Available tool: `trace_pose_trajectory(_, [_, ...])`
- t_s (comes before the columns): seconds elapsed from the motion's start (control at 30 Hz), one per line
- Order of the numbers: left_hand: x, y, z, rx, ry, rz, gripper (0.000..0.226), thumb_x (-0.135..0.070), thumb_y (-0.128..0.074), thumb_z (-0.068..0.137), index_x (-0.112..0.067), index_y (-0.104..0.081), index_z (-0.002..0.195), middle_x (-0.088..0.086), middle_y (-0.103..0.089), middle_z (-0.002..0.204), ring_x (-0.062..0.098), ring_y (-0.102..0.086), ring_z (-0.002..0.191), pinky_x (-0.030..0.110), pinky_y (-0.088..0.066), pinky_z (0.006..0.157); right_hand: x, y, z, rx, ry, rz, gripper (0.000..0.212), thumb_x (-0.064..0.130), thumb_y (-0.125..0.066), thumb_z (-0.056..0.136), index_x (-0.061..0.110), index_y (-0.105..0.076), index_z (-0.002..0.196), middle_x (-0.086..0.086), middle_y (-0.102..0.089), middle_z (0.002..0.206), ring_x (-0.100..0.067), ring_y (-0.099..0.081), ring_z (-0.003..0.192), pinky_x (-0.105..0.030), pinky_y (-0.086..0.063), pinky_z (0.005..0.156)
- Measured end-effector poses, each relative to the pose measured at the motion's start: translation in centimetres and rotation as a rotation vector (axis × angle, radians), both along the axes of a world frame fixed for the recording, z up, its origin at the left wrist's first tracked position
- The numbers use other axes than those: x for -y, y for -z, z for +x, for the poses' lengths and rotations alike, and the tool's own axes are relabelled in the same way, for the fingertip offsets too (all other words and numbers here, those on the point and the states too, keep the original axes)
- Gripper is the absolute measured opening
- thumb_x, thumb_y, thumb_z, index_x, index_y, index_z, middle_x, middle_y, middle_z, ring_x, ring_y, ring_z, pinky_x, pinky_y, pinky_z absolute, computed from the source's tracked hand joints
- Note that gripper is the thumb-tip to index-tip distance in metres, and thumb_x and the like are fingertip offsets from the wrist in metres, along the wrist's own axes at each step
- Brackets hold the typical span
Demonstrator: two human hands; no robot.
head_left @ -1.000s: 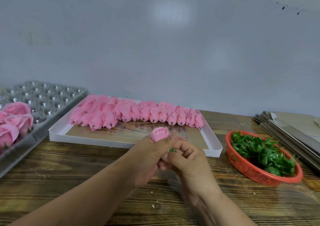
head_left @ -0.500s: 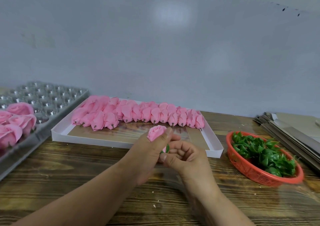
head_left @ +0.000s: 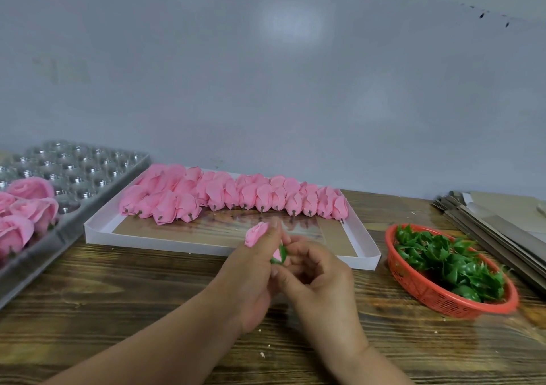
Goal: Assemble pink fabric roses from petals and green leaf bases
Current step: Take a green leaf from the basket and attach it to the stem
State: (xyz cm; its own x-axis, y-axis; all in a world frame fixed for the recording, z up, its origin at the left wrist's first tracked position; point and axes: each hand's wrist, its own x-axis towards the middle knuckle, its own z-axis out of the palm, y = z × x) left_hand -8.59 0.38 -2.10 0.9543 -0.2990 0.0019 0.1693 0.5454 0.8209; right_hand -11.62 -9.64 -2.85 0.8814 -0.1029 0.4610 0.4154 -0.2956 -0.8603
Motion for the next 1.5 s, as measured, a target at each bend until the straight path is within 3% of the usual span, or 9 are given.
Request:
trace_pose_trajectory(0.1, [0.2, 0.1, -0.1, -0.062, 0.003, -0.068, 0.044, -0.044, -0.052, 0.088, -0.02, -0.067, 0.055, 0.007, -0.074, 0.087, 0.018, -0.07, 0.069, 0.033, -0.058, 0.063, 0.1, 0.2, -0.2, 0.129, 0.071, -0.272, 0.029, 0.013, -0.075, 0.072, 0.022, -0.07, 0.099, 0.007, -0.071, 0.09, -0.008, -0.067, 0.08, -0.037, -0.056, 0.072])
trace_pose_trajectory(0.3, [0.4, 0.1, -0.3, -0.089, 0.048, -0.1, 0.044, -0.052, -0.05, 0.078, -0.019, -0.074, 0.06, 0.009, -0.073, 0.083, 0.018, -0.072, 0.076, 0.03, -0.058, 0.062, 0.3, -0.1, 0.0, 0.428, 0.181, -0.534, 0.032, 0.018, -0.068, 0.073, 0.005, -0.071, 0.102, -0.005, -0.07, 0.109, -0.017, -0.068, 0.099, -0.037, -0.058, 0.07])
trace_pose_trajectory(0.6, [0.6, -0.8, -0.4, -0.213, -0.046, -0.165, 0.06, -0.048, -0.047, 0.095, -0.017, -0.072, 0.05, 0.007, -0.075, 0.087, 0.019, -0.073, 0.079, 0.029, -0.056, 0.063, 0.1, -0.5, -0.2, 0.579, 0.261, -0.712, 0.028, 0.025, -0.055, 0.086, 0.006, -0.071, 0.101, -0.004, -0.071, 0.099, -0.017, -0.07, 0.085, -0.029, -0.056, 0.057])
trace_pose_trajectory(0.7, [0.5, -0.9, -0.6, -0.265, -0.06, -0.144, 0.055, -0.046, -0.048, 0.095, -0.009, -0.072, 0.063, 0.011, -0.075, 0.092, 0.022, -0.073, 0.076, 0.031, -0.054, 0.065, 0.0, -0.3, -0.1, 0.58, 0.266, -0.782, 0.029, 0.024, -0.055, 0.085, 0.007, -0.072, 0.101, -0.005, -0.071, 0.098, -0.019, -0.07, 0.081, -0.028, -0.054, 0.054])
trace_pose_trajectory(0.83, [0.7, -1.2, -1.1, -0.292, -0.057, -0.149, 0.042, -0.048, -0.052, 0.091, -0.01, -0.065, 0.081, 0.012, -0.073, 0.099, 0.02, -0.073, 0.076, 0.03, -0.059, 0.063, 0.2, -0.3, 0.0, 0.609, 0.262, -0.706, 0.027, 0.021, -0.056, 0.081, 0.005, -0.071, 0.098, -0.008, -0.071, 0.096, -0.022, -0.07, 0.08, -0.031, -0.054, 0.053])
trace_pose_trajectory(1.03, [0.9, -1.1, -1.3, -0.253, 0.019, -0.105, 0.058, -0.049, -0.049, 0.093, -0.019, -0.069, 0.048, 0.004, -0.066, 0.06, 0.014, -0.068, 0.058, 0.034, -0.05, 0.068, 0.5, -0.2, 0.2, 0.444, 0.213, -0.518, 0.021, 0.012, -0.071, 0.063, 0.008, -0.07, 0.083, -0.001, -0.07, 0.079, -0.02, -0.067, 0.068, -0.034, -0.053, 0.054])
trace_pose_trajectory(1.2, [0.4, -1.6, -0.9, -0.107, 0.14, 0.145, 0.042, -0.048, -0.049, 0.091, -0.011, -0.068, 0.096, 0.014, -0.073, 0.097, 0.023, -0.07, 0.09, 0.043, -0.054, 0.089, 0.7, -0.9, 0.4, 0.106, 0.135, -0.085, 0.023, 0.004, -0.077, 0.067, 0.022, -0.064, 0.07, -0.006, -0.062, 0.066, -0.012, -0.055, 0.056, -0.043, -0.049, 0.059])
trace_pose_trajectory(1.37, [-0.6, -1.7, -0.1, 0.025, 0.083, 0.376, 0.029, -0.033, -0.051, 0.095, -0.009, -0.066, 0.091, 0.003, -0.073, 0.082, 0.01, -0.068, 0.075, 0.025, -0.051, 0.066, 0.8, -1.4, 0.4, -0.005, 0.037, 0.147, 0.023, -0.006, -0.074, 0.07, 0.014, -0.062, 0.069, -0.022, -0.06, 0.06, -0.035, -0.055, 0.054, -0.046, -0.052, 0.058])
trace_pose_trajectory(1.5, [-1.4, -2.0, 0.4, -0.007, 0.091, 0.371, 0.017, -0.029, -0.067, 0.078, -0.012, -0.067, 0.079, -0.002, -0.068, 0.069, 0.003, -0.058, 0.059, 0.017, -0.046, 0.054, 0.9, -1.6, 0.4, -0.042, -0.021, 0.224, 0.023, -0.009, -0.072, 0.07, 0.011, -0.062, 0.069, -0.003, -0.059, 0.054, -0.012, -0.053, 0.052, -0.022, -0.048, 0.052])
